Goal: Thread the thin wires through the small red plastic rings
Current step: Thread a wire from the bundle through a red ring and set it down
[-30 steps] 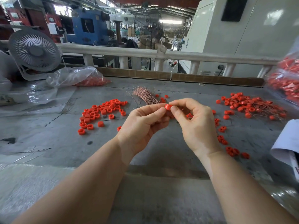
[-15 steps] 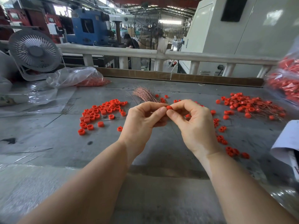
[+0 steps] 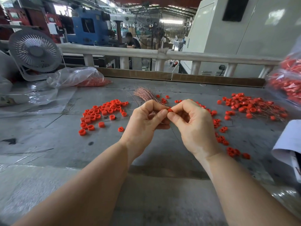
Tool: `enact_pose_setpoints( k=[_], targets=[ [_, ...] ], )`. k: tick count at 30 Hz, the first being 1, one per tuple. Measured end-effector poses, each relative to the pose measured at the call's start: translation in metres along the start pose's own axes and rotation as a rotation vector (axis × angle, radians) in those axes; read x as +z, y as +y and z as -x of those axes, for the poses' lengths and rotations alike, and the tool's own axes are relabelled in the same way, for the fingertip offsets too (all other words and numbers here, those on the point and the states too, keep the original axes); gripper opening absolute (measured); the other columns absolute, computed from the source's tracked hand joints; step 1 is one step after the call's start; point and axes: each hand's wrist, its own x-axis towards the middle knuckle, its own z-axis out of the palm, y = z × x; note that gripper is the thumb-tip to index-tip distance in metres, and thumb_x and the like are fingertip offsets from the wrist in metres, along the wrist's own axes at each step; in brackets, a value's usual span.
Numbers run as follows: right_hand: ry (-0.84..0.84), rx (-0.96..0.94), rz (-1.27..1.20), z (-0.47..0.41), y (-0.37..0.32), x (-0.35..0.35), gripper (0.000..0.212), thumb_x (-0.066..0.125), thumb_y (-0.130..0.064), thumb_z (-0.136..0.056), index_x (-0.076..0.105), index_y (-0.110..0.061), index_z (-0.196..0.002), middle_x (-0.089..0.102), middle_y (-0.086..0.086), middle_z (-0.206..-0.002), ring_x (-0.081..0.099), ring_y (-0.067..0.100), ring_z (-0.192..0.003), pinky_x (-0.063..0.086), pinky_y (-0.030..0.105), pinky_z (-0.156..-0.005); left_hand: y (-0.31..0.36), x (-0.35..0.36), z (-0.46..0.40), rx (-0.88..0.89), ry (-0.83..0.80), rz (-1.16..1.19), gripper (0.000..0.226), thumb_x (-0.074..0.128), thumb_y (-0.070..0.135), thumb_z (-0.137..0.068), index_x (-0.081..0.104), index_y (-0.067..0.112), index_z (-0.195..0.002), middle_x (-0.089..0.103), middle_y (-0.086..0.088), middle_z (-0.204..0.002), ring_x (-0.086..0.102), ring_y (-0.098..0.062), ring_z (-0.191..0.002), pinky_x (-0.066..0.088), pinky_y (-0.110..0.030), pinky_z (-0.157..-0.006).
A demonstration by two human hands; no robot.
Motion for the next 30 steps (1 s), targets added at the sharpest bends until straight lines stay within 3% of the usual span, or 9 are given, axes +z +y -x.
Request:
enact_pose_setpoints(
  k=[3, 6, 8, 11, 17, 30],
  targets=[
    [0.052, 0.012, -0.042, 0.0001, 0.0014, 0.0017, 0.006, 0.069, -0.01, -0.08, 0.065, -0.009, -0.076, 0.062, 0.004, -0.07, 0.054, 0.009, -0.062, 0.044, 0.018, -0.061, 0.0002, 0.0025, -0.0005, -0.028, 0.015, 0.066, 0.013, 0.051, 0.002, -0.091, 0.061, 0.009, -0.086, 0.068, 0.004, -0.069, 0.064, -0.005, -0.065, 0.053, -0.019, -0.062],
    [0.113, -0.028, -0.019, -0.0006, 0.0021, 0.0014, 0.008, 0.07, -0.016, -0.078, 0.066, -0.01, -0.078, 0.062, 0.003, -0.071, 0.054, 0.008, -0.064, 0.038, 0.008, -0.061, 0.001, 0.0049, -0.0013, -0.078, 0.002, 0.157, 0.018, 0.048, 0.004, -0.093, 0.065, 0.011, -0.092, 0.071, -0.001, -0.081, 0.066, -0.01, -0.071, 0.054, -0.021, -0.065],
    [0.118, -0.038, -0.014, -0.0011, 0.0029, 0.0006, 0.01, 0.071, -0.018, -0.077, 0.066, -0.009, -0.078, 0.063, 0.005, -0.071, 0.054, 0.009, -0.063, 0.039, 0.009, -0.06, 0.0024, 0.0042, -0.002, -0.117, -0.01, 0.204, 0.022, 0.046, 0.004, -0.094, 0.066, 0.012, -0.093, 0.072, -0.002, -0.083, 0.066, -0.01, -0.072, 0.055, -0.022, -0.066],
    [0.111, -0.036, -0.03, -0.0015, 0.0035, -0.0001, 0.009, 0.074, -0.015, -0.076, 0.066, -0.009, -0.078, 0.063, 0.006, -0.07, 0.054, 0.009, -0.061, 0.042, 0.014, -0.059, 0.0052, 0.002, -0.0031, -0.186, -0.026, 0.281, 0.026, 0.046, 0.003, -0.093, 0.069, 0.013, -0.09, 0.072, -0.002, -0.079, 0.066, -0.01, -0.07, 0.055, -0.021, -0.065],
    [0.08, -0.054, -0.026, -0.0011, 0.0019, -0.001, 0.01, 0.076, -0.008, -0.074, 0.067, -0.012, -0.078, 0.063, 0.005, -0.071, 0.055, 0.009, -0.063, 0.04, 0.009, -0.06, 0.0055, -0.0011, -0.0035, -0.259, 0.009, 0.275, 0.022, 0.051, 0.008, -0.09, 0.071, 0.018, -0.086, 0.069, 0.001, -0.069, 0.065, -0.006, -0.065, 0.051, -0.02, -0.066],
    [0.093, -0.127, 0.027, -0.0011, 0.0016, -0.0017, 0.003, 0.069, -0.007, -0.078, 0.069, -0.01, -0.079, 0.061, -0.003, -0.074, 0.056, 0.003, -0.069, 0.038, 0.004, -0.063, 0.0037, -0.0037, -0.0042, -0.312, -0.01, 0.299, 0.02, 0.053, 0.009, -0.089, 0.071, 0.017, -0.085, 0.065, 0.001, -0.067, 0.061, -0.005, -0.063, 0.046, -0.023, -0.07]
  ],
)
